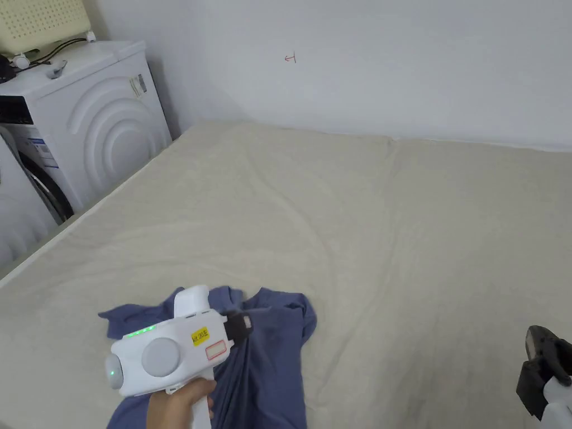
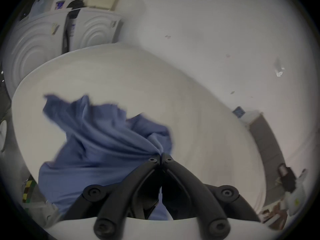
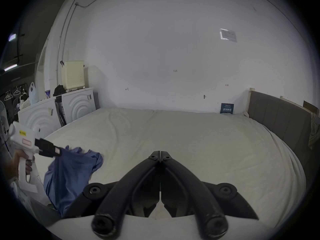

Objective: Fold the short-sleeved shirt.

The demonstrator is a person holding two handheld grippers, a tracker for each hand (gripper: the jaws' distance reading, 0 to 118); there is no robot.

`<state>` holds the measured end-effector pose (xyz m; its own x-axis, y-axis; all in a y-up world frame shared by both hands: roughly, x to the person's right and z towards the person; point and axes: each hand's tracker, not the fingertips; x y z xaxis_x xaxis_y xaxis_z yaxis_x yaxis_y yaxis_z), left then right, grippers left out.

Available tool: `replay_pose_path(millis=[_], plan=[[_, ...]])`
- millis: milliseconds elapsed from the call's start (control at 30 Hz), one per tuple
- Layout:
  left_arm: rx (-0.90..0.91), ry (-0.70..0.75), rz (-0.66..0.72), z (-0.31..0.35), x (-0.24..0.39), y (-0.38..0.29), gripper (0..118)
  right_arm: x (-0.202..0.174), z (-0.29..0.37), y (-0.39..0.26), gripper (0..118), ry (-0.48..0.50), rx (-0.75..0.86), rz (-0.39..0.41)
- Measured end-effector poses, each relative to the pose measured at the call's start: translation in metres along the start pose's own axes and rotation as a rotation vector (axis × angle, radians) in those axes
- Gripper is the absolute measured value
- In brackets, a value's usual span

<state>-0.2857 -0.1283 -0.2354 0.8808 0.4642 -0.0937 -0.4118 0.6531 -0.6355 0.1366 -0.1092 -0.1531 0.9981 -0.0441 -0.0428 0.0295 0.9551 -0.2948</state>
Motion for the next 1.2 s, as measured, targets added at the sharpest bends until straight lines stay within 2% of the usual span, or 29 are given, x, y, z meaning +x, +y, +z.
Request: replay_pose_path(millis=[267, 467, 700, 867, 1033, 1200], plan=[[0.078, -0.332, -0.169, 0.031, 0.152, 0.050, 1, 0.038, 0.038, 0.011, 0, -0.054, 0.069, -0.035], [0.059, -0.446, -0.345, 0.028, 0.263, 0.061, 1, 0.081, 0.072, 0.020, 0, -0.141, 0.130, -0.037], [-0.064, -0.552, -0.486, -0.010, 0.355, 0.016, 1, 0.129, 0.104, 0.023, 0, -0.270, 0.162, -0.044], [-0.247, -0.541, -0.542, -0.062, 0.371, -0.053, 1, 0.153, 0.118, 0.017, 0, -0.334, 0.151, -0.053], [-0.436, -0.400, -0.621, -0.120, 0.353, -0.124, 1, 0.165, 0.118, 0.006, 0, -0.359, 0.120, -0.064], [-0.559, -0.221, -0.627, -0.181, 0.332, -0.178, 1, 0.165, 0.111, -0.004, 0, -0.357, 0.089, -0.078]])
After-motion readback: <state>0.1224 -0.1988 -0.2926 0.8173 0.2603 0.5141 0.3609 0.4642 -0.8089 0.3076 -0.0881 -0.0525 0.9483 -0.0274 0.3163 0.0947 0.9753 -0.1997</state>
